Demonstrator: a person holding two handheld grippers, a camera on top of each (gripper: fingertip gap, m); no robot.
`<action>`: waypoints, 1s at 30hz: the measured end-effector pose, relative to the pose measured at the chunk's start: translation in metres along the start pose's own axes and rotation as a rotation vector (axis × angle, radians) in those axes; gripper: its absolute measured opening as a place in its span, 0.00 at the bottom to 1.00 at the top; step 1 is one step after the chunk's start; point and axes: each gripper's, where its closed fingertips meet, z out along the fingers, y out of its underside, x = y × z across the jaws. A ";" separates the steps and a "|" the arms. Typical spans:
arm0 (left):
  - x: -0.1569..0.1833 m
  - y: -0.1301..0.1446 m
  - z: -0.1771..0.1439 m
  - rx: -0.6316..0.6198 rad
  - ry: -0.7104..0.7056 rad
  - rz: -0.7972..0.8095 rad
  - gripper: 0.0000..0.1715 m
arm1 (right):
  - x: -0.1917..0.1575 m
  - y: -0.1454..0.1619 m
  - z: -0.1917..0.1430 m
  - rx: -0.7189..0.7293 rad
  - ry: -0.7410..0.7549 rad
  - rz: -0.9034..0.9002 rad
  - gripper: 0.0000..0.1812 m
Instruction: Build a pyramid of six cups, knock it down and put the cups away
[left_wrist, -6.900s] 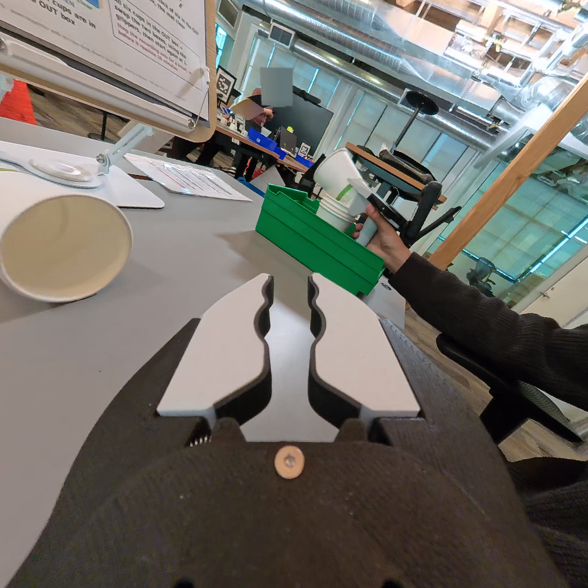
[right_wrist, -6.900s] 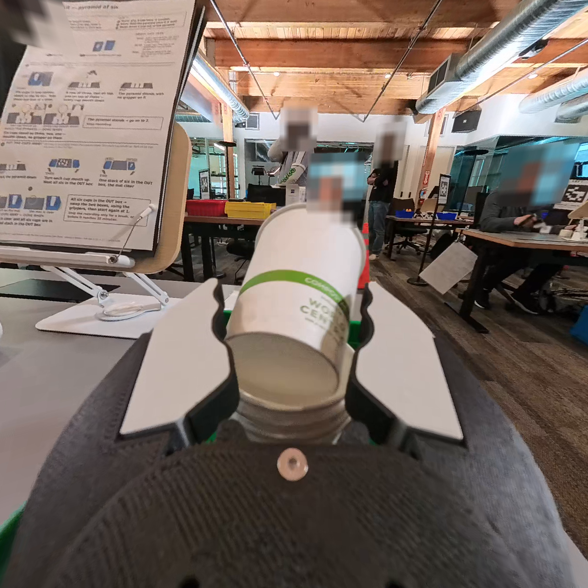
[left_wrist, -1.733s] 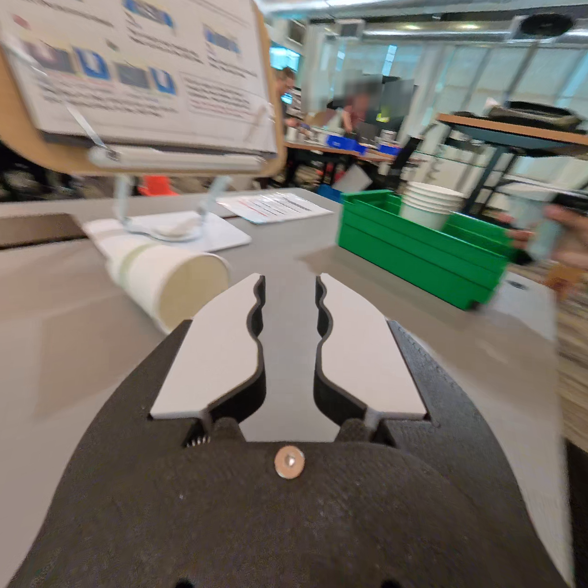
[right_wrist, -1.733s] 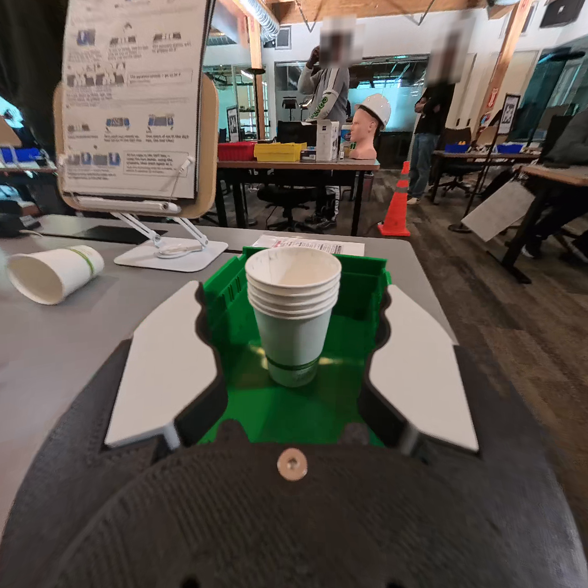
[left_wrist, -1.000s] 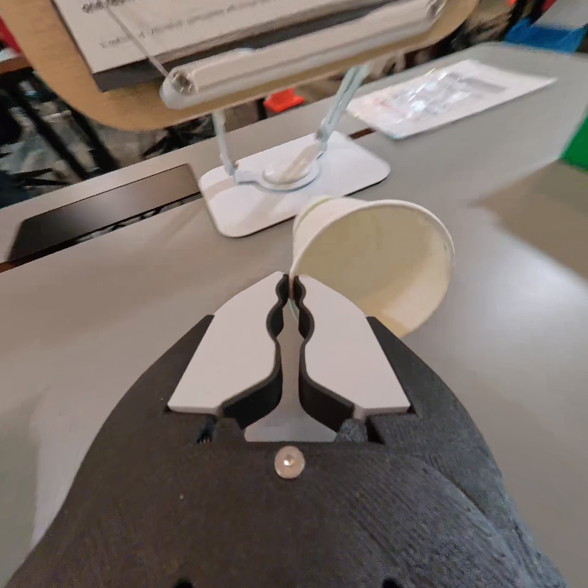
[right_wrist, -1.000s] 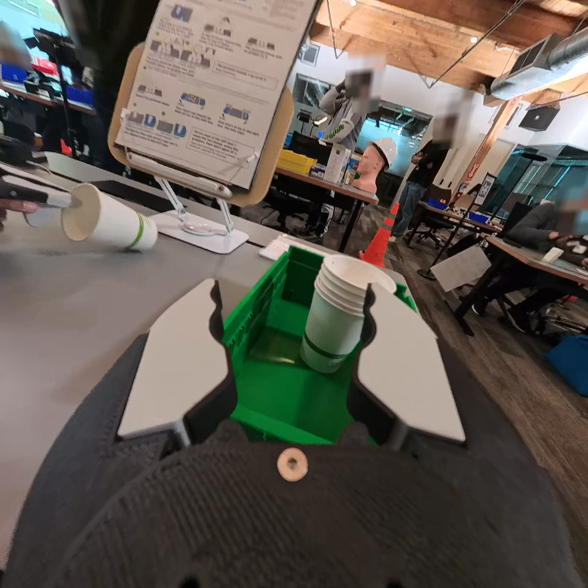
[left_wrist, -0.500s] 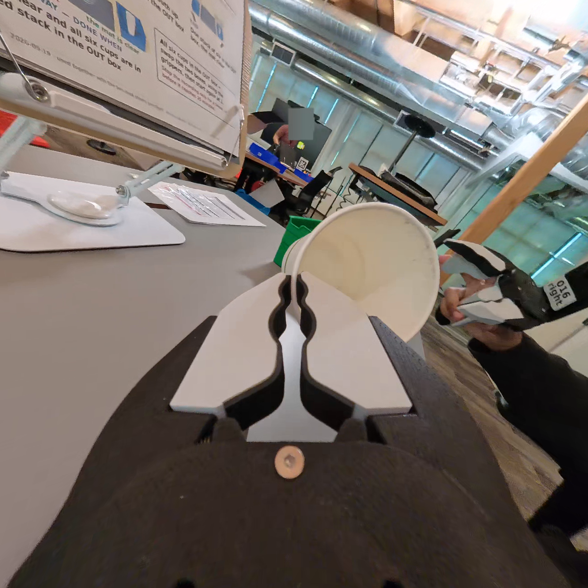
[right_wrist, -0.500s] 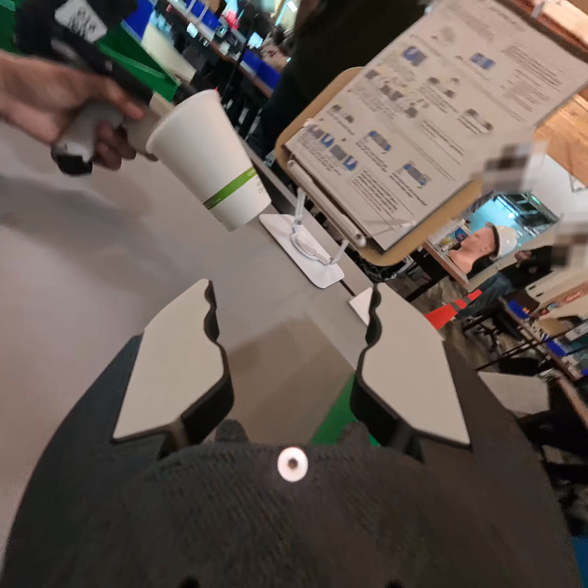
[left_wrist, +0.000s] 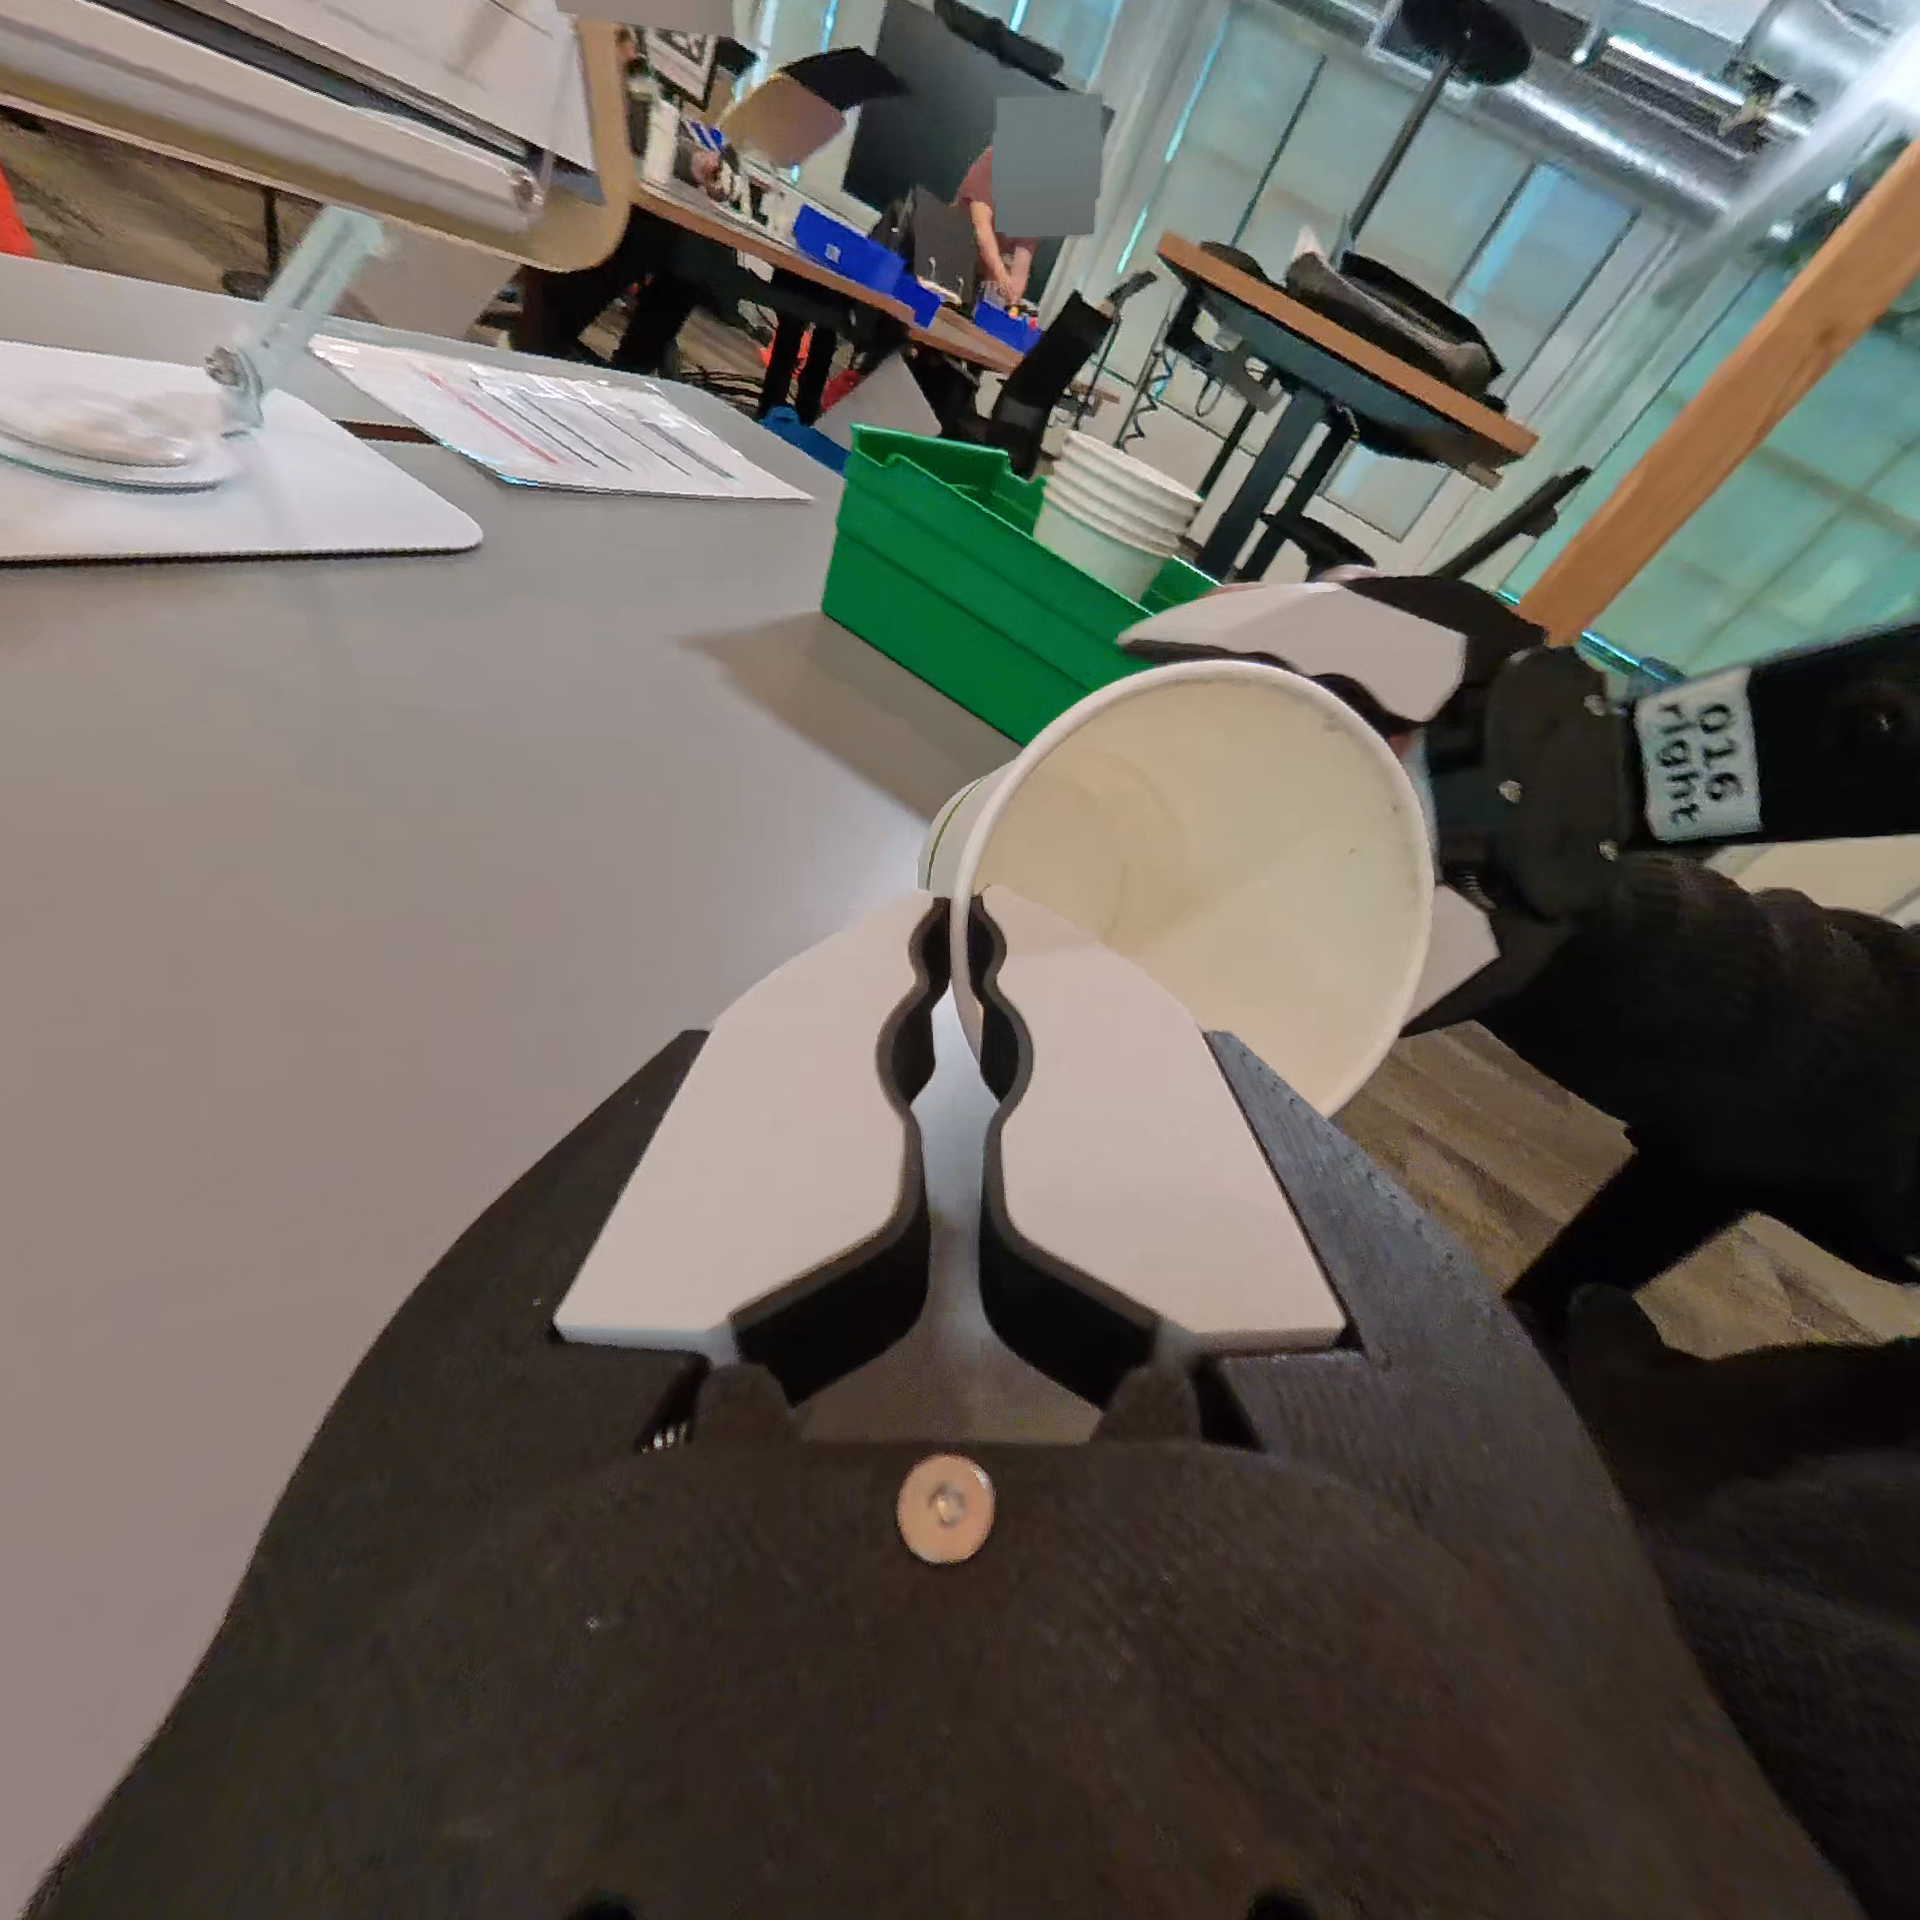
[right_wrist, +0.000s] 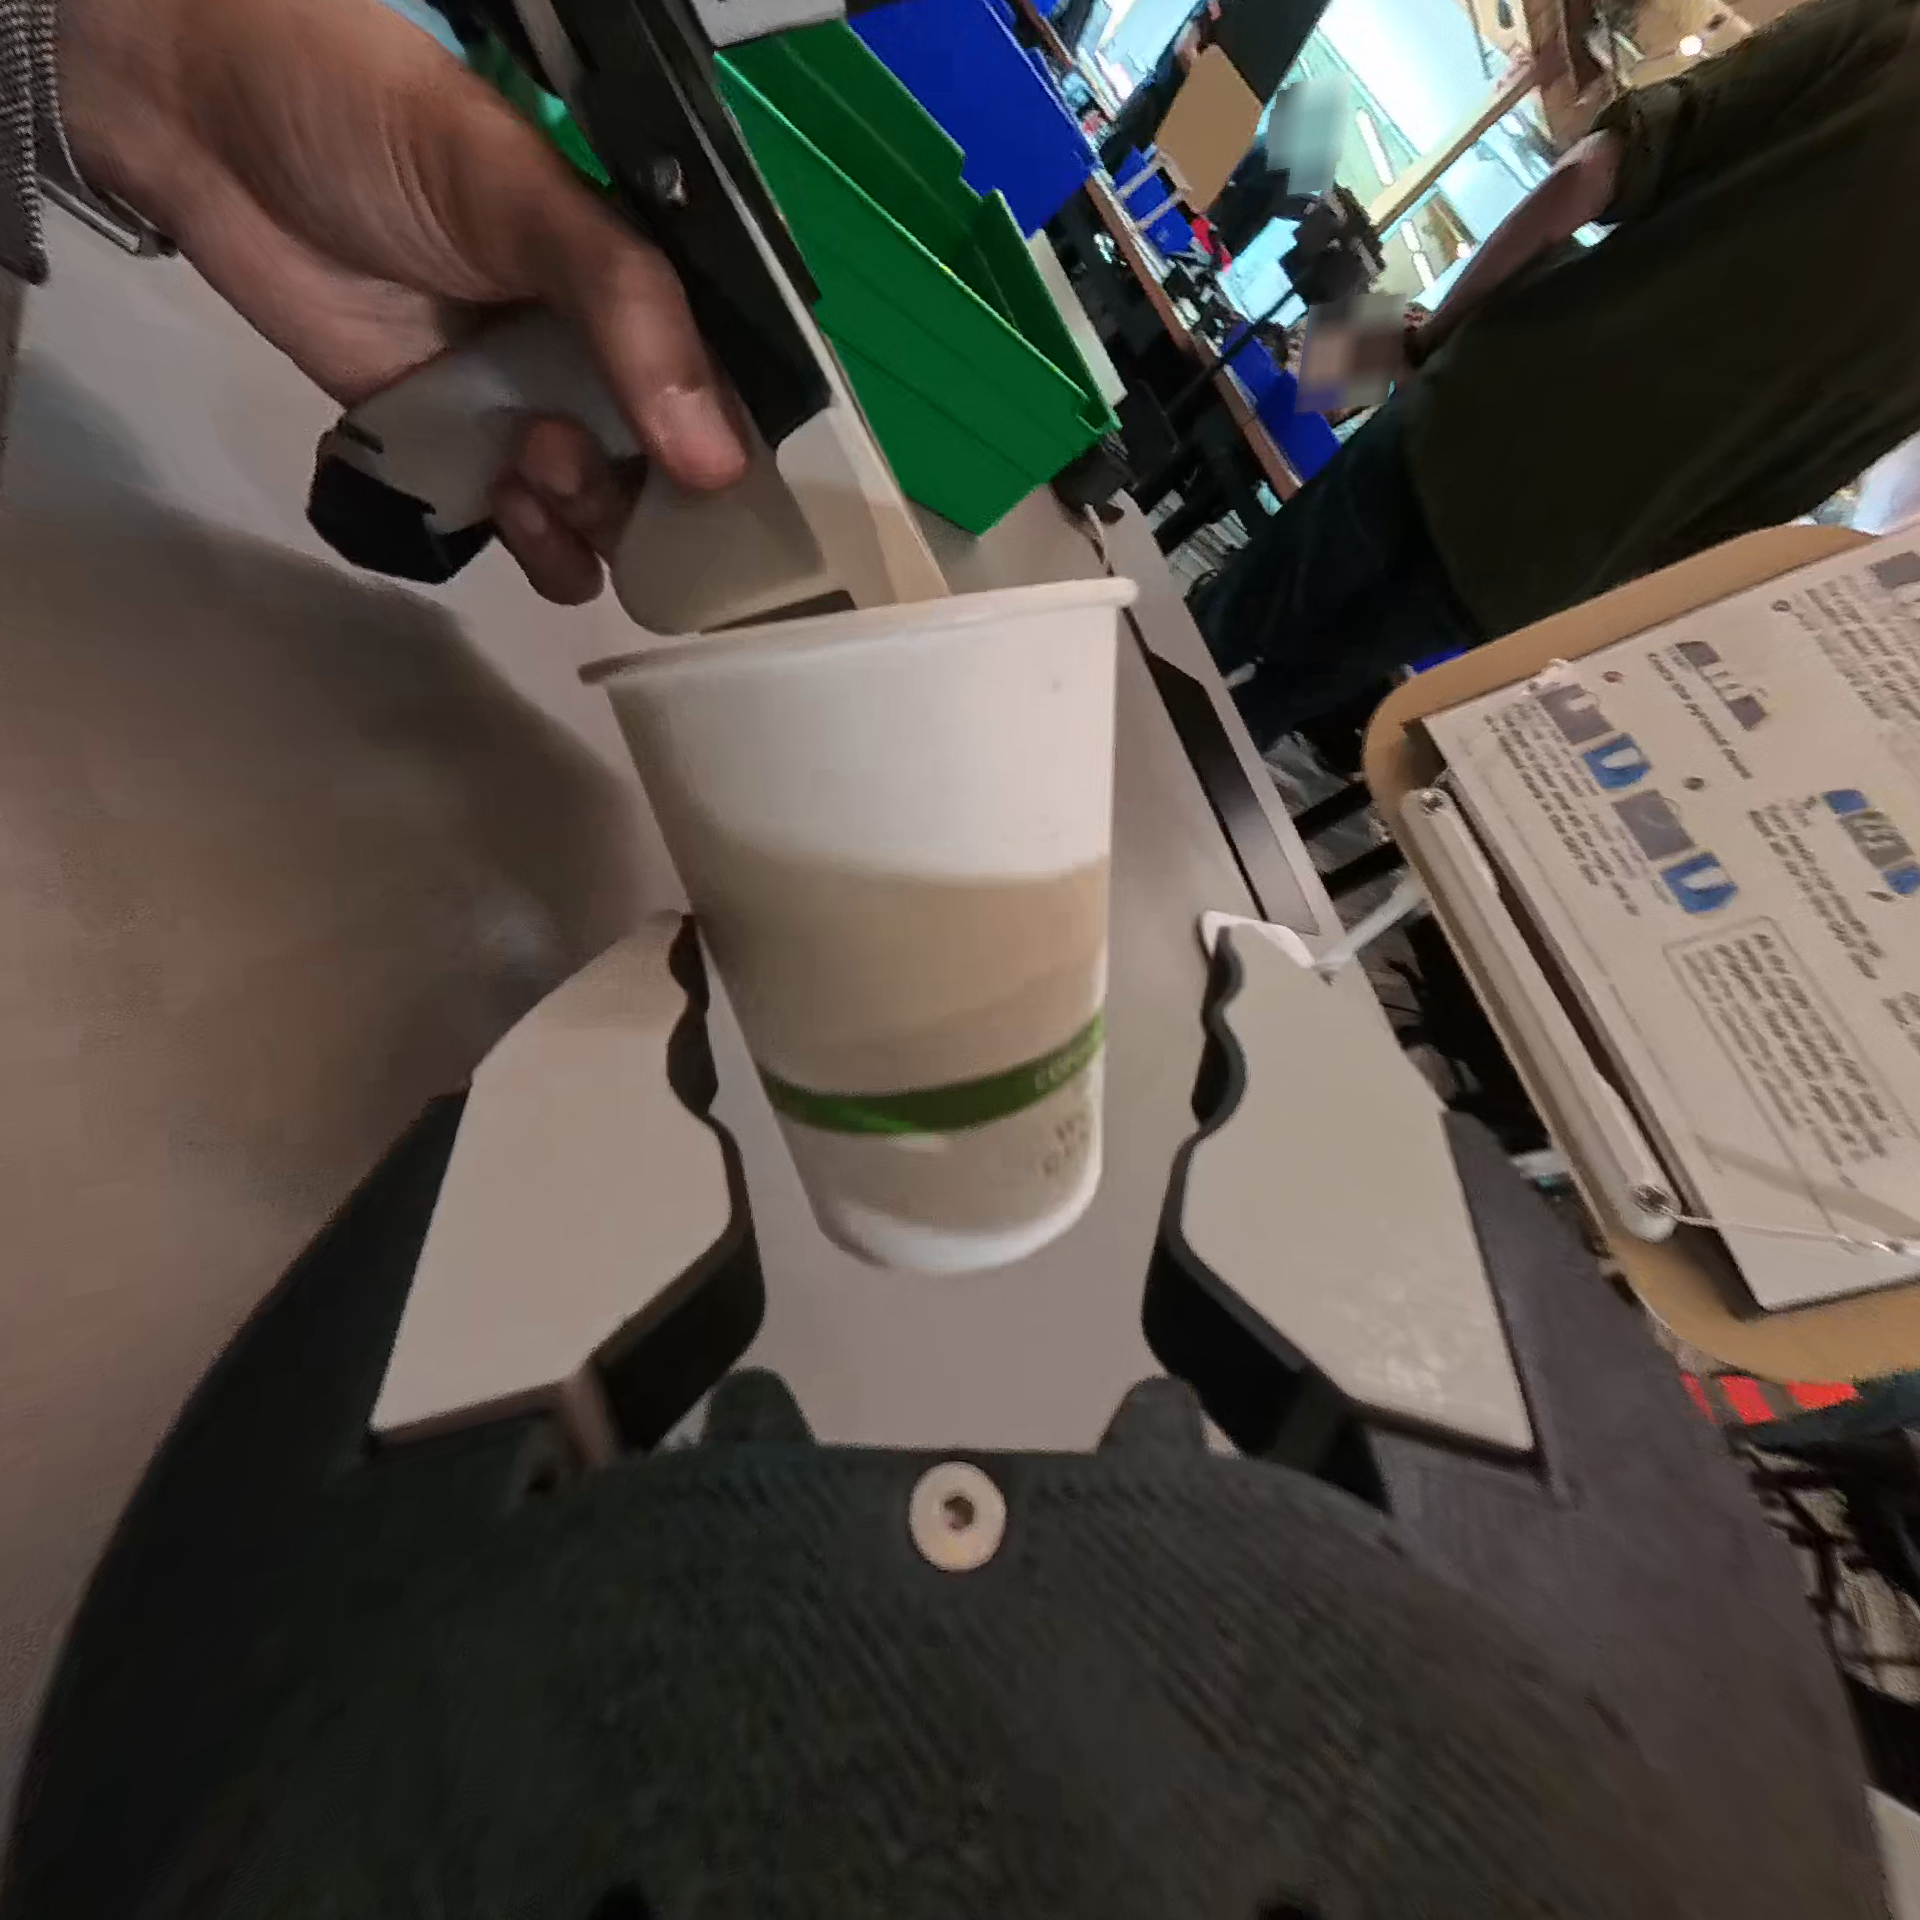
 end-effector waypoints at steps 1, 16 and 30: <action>0.005 0.002 -0.001 0.001 0.007 -0.001 0.02 | -0.004 -0.002 0.004 0.008 -0.018 -0.001 0.51; -0.011 -0.017 -0.021 0.205 -0.099 -0.029 0.21 | 0.101 -0.011 -0.040 0.179 0.287 0.195 0.46; -0.014 0.002 -0.008 0.100 -0.113 0.023 0.19 | 0.278 0.162 -0.259 0.358 0.947 0.661 0.46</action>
